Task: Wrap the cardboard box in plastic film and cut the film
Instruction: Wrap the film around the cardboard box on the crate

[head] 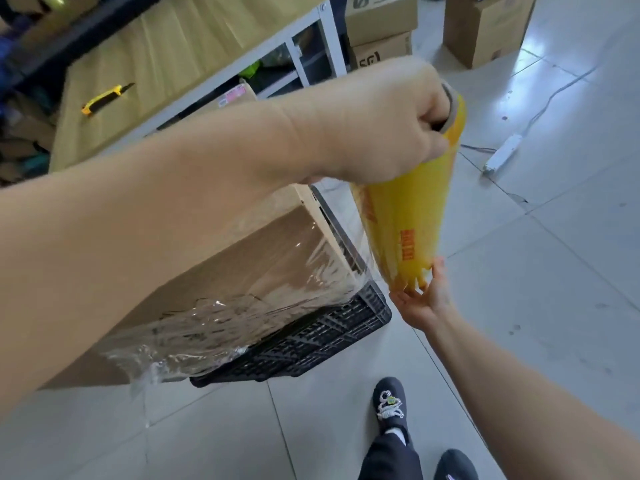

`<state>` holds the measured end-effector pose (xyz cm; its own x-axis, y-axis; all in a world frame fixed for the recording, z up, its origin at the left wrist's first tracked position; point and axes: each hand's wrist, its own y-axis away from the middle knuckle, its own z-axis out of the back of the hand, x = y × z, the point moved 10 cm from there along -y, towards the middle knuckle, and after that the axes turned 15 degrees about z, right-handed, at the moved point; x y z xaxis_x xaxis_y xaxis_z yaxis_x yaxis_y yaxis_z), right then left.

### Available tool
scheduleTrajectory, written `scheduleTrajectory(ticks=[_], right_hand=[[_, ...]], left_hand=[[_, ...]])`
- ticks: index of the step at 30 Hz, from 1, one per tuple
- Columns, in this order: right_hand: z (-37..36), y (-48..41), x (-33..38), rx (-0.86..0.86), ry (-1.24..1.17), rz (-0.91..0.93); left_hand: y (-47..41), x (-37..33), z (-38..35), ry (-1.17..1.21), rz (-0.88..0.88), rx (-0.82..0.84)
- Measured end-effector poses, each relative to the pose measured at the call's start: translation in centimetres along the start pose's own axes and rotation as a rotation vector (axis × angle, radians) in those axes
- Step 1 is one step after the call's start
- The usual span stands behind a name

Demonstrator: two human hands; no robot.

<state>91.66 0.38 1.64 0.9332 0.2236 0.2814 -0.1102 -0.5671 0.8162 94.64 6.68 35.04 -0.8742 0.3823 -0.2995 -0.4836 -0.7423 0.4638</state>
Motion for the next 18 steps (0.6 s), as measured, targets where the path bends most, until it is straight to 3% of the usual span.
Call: scheduleTrajectory(ticks=[3, 18], right_hand=[[0.2, -0.4, 0.4, -0.042, -0.006, -0.013], [-4.7, -4.6, 3.6, -0.115, 0.036, 0.0]], left_hand=[[0.6, 3.0, 4.7, 0.086, 0.06, -0.14], [-6.9, 6.0, 8.5, 0.154, 0.128, -0.186]])
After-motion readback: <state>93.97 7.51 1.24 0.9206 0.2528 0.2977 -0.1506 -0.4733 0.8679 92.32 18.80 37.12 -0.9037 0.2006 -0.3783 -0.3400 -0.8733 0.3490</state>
